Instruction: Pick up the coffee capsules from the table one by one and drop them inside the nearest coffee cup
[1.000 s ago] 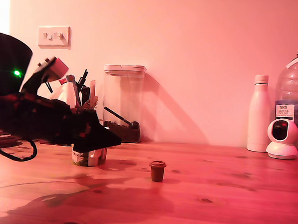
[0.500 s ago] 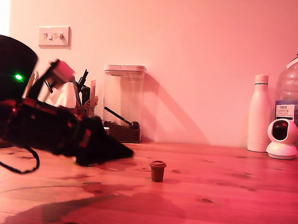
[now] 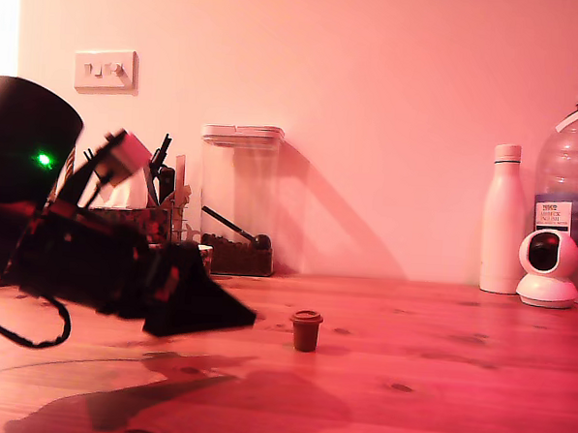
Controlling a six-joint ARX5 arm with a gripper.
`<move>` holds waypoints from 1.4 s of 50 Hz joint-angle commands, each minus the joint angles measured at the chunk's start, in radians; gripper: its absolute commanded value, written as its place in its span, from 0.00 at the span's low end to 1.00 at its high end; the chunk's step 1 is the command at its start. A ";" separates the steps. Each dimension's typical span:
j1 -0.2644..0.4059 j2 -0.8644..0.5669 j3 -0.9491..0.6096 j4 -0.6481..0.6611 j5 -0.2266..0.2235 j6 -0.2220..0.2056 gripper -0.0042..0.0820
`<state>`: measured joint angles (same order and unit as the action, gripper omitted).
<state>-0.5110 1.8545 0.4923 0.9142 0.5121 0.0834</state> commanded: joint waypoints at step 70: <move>-0.134 0.215 0.389 -0.309 -0.259 -0.078 0.74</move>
<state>-0.6399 2.0392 0.8806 0.6056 0.2577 0.0086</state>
